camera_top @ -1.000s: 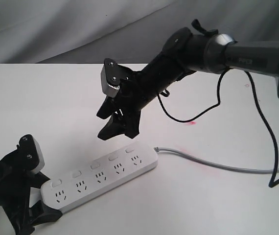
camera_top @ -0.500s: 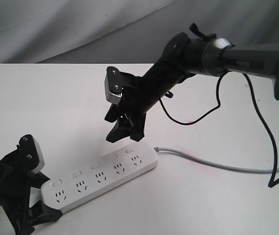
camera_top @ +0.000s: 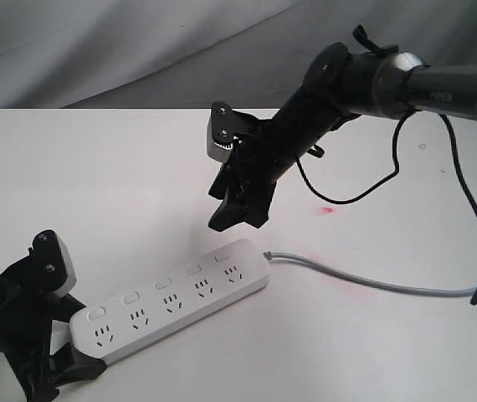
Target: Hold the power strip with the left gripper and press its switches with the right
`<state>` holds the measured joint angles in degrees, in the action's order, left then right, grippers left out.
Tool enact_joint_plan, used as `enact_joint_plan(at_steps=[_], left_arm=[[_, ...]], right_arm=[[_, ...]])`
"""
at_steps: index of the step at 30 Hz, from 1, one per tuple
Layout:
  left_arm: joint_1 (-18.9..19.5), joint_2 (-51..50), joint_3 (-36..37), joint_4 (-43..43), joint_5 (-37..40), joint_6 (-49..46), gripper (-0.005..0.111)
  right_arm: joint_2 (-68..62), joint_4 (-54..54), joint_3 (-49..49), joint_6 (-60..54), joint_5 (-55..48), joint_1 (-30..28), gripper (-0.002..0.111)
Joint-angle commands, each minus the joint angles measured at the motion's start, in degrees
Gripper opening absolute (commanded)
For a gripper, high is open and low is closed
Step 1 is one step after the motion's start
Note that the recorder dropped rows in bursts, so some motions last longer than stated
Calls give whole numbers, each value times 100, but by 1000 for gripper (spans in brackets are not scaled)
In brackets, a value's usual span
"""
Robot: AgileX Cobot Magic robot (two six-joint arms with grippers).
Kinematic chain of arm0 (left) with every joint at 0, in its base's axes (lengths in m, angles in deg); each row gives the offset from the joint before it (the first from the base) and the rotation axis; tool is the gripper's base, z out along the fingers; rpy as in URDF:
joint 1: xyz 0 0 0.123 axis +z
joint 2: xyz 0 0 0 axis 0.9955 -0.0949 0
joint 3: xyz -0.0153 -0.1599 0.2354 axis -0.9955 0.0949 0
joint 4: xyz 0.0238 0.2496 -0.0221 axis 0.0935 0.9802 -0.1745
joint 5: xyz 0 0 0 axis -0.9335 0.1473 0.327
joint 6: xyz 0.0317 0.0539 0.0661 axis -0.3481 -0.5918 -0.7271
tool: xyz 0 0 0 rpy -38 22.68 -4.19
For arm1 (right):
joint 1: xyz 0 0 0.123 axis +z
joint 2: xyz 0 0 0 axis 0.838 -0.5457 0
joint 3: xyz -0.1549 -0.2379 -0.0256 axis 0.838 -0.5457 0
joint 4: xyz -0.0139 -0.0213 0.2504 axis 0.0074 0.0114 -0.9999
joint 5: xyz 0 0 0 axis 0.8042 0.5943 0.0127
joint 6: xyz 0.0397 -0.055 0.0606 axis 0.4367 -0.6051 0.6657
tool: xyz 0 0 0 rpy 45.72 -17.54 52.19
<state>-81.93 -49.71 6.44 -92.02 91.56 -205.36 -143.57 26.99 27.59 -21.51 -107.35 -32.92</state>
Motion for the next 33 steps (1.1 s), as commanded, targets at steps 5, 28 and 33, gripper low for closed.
enact_joint_plan(at_steps=[5,28,33], left_arm=[[-23,-114,71,129,-63,114,65],[-23,-114,71,129,-63,114,65],[-23,-114,71,129,-63,114,65]], right_arm=[[-254,-303,5,-255,-310,6,57],[-311,-292,-190,-347,-100,6,57],[-426,193,-227,-332,35,6,57]])
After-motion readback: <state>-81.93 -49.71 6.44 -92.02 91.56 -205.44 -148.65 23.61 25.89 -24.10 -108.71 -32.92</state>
